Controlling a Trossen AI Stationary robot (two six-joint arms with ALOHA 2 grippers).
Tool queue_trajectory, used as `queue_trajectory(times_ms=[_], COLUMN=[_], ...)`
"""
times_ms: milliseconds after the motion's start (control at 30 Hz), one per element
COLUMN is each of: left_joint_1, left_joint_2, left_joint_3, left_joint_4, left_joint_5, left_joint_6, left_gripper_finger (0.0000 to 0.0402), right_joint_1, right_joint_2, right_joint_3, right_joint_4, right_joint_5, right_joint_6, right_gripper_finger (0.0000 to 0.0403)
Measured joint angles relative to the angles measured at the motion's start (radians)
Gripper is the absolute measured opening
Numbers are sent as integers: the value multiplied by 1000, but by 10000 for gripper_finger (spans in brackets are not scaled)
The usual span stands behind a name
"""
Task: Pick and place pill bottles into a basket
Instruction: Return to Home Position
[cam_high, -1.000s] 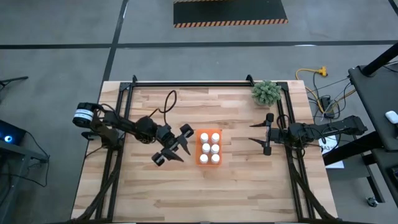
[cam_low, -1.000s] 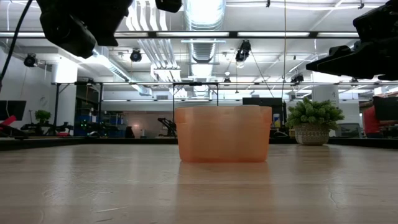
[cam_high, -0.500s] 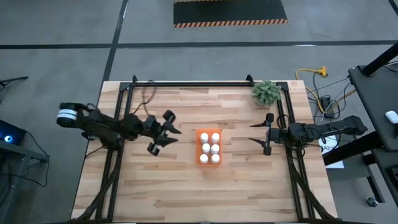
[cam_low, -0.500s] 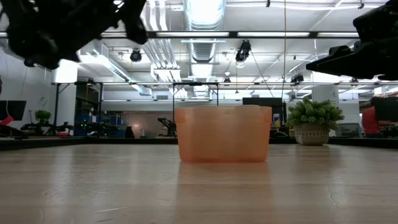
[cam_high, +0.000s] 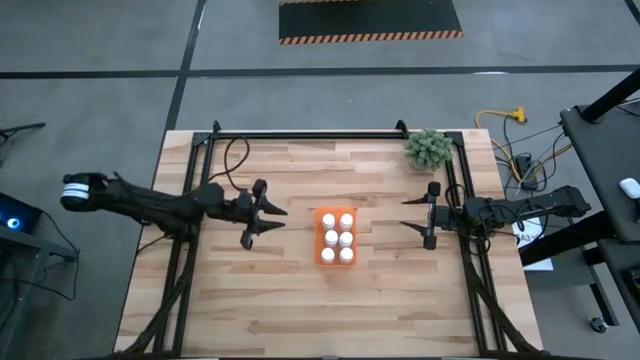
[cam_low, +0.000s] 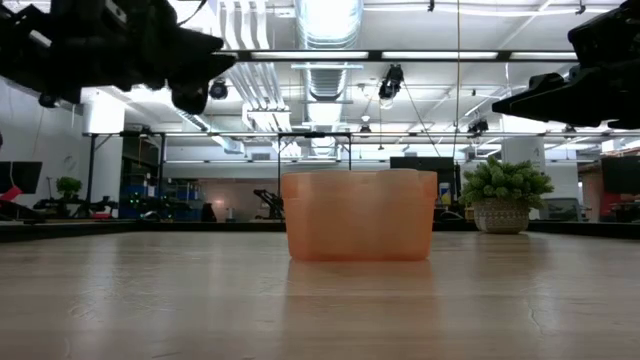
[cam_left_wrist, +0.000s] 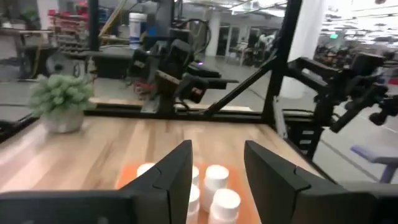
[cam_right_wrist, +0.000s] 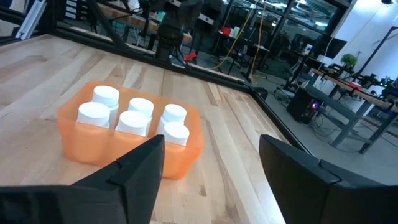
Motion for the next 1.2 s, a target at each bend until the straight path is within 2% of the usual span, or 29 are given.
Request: queue_trajectory(times_ms=[100, 300, 367, 600, 867, 1000, 1200], left_joint_1=[-3, -5, -5, -6, -6, -6, -6], left_joint_2=[-21, -58, -72, -143, -237, -304, -405], left_joint_3=[-46, -192, -233, -233, -234, -234, -234], left_joint_4=[37, 292, 333, 165, 106, 1, -136], left_joint_5=[-7, -7, -5, -9, -21, -24, -77], left_joint_6=[7, 16, -2, -2, -2, -2, 5], left_gripper_finger=[127, 128, 128, 128, 128, 128, 128], right_joint_1=[0, 0, 0, -1, 0, 0, 0], right_joint_2=[0, 0, 0, 0, 0, 0, 0], right_joint_3=[0, 0, 0, 0, 0, 0, 0], right_joint_4=[0, 0, 0, -1, -1, -1, -1], right_joint_5=[0, 0, 0, -1, 0, 0, 0], right_joint_6=[2, 1, 2, 2, 2, 2, 1], right_gripper_finger=[256, 251, 249, 253, 252, 249, 254])
